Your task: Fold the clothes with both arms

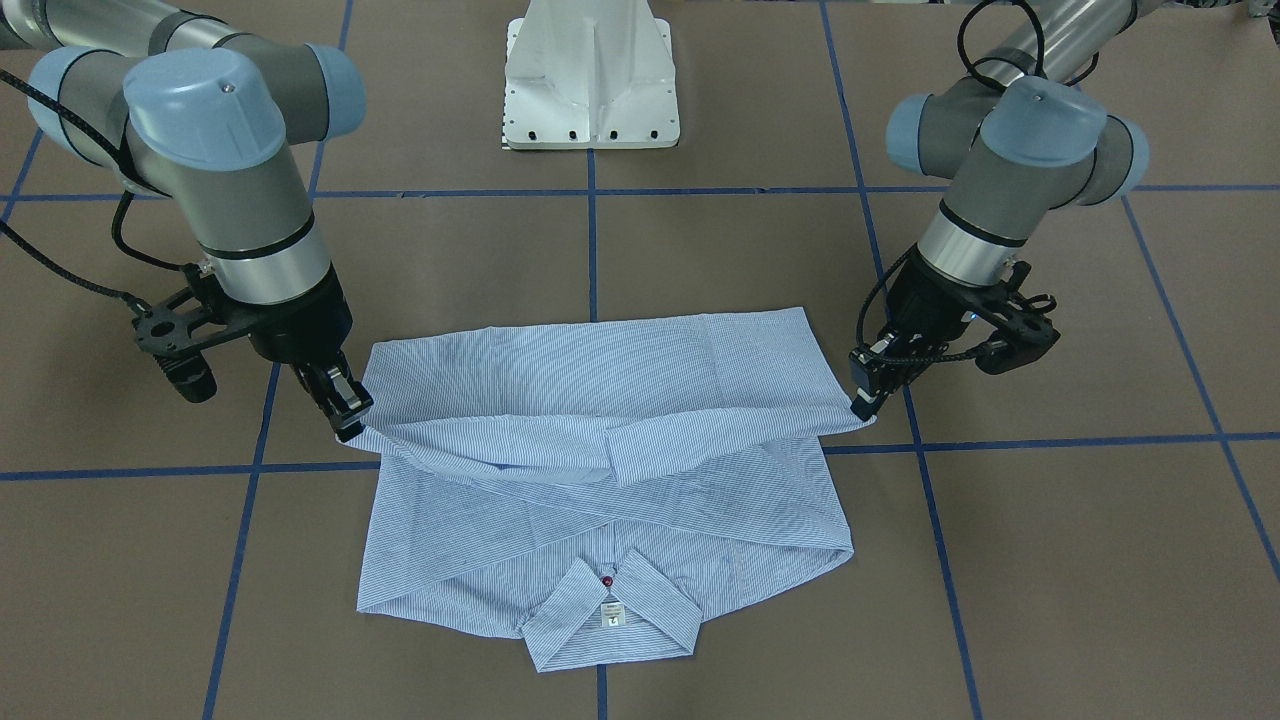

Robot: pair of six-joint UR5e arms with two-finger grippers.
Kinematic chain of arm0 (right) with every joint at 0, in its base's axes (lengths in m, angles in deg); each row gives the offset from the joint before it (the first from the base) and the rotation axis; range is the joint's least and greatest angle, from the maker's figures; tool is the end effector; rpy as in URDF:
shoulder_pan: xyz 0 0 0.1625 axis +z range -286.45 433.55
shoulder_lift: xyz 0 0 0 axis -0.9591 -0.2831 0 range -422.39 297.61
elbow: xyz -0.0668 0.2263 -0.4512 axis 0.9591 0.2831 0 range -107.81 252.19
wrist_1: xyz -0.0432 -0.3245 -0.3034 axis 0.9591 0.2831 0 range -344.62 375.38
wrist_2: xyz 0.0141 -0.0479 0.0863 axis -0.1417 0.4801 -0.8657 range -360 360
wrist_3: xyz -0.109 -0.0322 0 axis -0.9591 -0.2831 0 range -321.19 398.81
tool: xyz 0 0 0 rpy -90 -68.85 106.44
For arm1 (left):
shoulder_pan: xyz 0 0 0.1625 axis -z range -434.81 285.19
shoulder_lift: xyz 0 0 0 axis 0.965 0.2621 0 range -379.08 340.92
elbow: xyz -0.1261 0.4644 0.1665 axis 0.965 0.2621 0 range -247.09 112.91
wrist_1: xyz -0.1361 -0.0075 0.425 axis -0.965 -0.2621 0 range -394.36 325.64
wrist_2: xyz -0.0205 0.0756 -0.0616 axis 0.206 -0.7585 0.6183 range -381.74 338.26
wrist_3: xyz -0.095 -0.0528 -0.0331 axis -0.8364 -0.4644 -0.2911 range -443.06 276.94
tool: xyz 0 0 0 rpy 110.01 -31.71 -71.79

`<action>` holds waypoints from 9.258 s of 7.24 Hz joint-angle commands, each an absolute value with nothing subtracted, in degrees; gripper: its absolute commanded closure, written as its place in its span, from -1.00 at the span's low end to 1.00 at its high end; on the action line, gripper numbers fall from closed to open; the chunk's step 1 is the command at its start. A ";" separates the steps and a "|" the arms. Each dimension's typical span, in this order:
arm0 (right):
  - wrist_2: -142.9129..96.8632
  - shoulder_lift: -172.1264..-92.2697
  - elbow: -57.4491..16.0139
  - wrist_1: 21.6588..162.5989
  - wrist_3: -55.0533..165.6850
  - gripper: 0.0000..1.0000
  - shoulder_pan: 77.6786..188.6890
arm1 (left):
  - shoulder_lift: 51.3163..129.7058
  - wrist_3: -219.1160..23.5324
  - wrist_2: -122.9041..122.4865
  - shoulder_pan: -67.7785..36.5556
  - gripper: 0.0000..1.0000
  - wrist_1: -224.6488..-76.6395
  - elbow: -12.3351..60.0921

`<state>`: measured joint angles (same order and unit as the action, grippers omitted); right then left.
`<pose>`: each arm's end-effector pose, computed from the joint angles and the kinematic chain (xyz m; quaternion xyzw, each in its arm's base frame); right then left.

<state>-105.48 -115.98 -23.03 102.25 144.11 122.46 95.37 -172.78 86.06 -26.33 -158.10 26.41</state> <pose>-0.4276 -0.6469 0.2968 -0.0102 -0.3972 0.4435 0.8034 0.4099 -0.6115 0.3899 0.0882 0.5162 -0.2739 0.8067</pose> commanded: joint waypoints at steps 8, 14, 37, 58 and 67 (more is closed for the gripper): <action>-104.86 -108.88 2.65 85.63 141.56 0.93 122.51 | 101.15 -172.71 82.14 -25.85 0.80 -169.45 9.90; -104.50 -107.40 3.11 85.43 141.99 0.00 122.68 | 102.12 -172.80 82.23 -25.85 0.36 -170.24 8.32; -101.06 -144.18 -35.35 75.23 159.75 1.00 108.18 | 102.12 -172.53 81.44 -24.62 0.21 -171.12 9.90; -125.60 -134.37 -32.84 75.15 150.88 -1.00 115.56 | 90.52 -198.55 84.97 -47.38 -0.23 -171.56 27.31; -125.51 -134.55 -32.93 75.24 150.88 -1.00 116.71 | 90.34 -198.55 82.23 -48.27 1.00 -171.56 26.77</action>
<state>-125.47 -134.51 -32.92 75.23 150.87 116.54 90.35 -198.56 82.35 -48.40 -171.59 26.40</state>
